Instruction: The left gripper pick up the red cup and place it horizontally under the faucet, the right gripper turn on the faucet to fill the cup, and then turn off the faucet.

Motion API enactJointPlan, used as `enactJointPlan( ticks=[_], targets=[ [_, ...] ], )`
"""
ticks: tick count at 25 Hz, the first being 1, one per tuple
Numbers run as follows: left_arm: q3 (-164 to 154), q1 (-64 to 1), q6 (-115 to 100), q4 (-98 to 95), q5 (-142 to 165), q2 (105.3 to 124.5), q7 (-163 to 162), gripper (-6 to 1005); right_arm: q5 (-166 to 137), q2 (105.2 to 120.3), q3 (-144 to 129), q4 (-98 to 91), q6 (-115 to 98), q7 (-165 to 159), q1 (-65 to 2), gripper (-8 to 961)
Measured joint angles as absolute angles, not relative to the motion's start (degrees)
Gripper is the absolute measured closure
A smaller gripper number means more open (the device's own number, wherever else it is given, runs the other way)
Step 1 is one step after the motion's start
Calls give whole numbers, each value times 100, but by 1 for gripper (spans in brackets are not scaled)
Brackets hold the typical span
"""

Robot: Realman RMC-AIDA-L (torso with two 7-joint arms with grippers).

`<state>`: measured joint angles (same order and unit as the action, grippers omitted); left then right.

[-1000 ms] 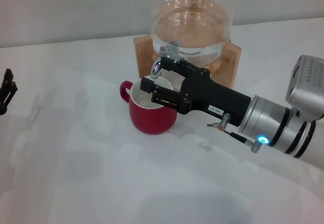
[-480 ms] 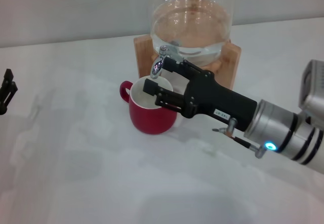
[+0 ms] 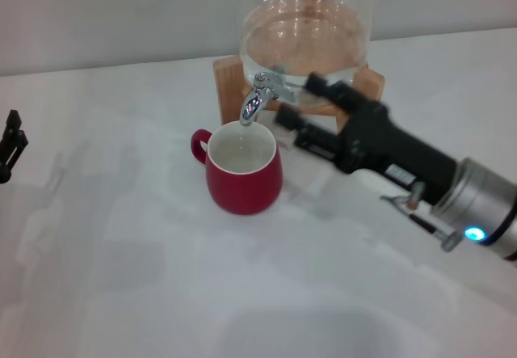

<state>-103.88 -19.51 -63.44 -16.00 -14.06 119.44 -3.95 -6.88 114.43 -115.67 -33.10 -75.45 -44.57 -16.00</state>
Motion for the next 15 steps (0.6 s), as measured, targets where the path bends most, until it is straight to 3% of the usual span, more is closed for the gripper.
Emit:
enactJointPlan(
  ticks=[15],
  targets=[
    [-10353, -1897, -6346, -1599, -1445, 11944, -395, 127, -717, 11338, -10305, -2905, -7585, -4412, -1622, 94]
  ],
)
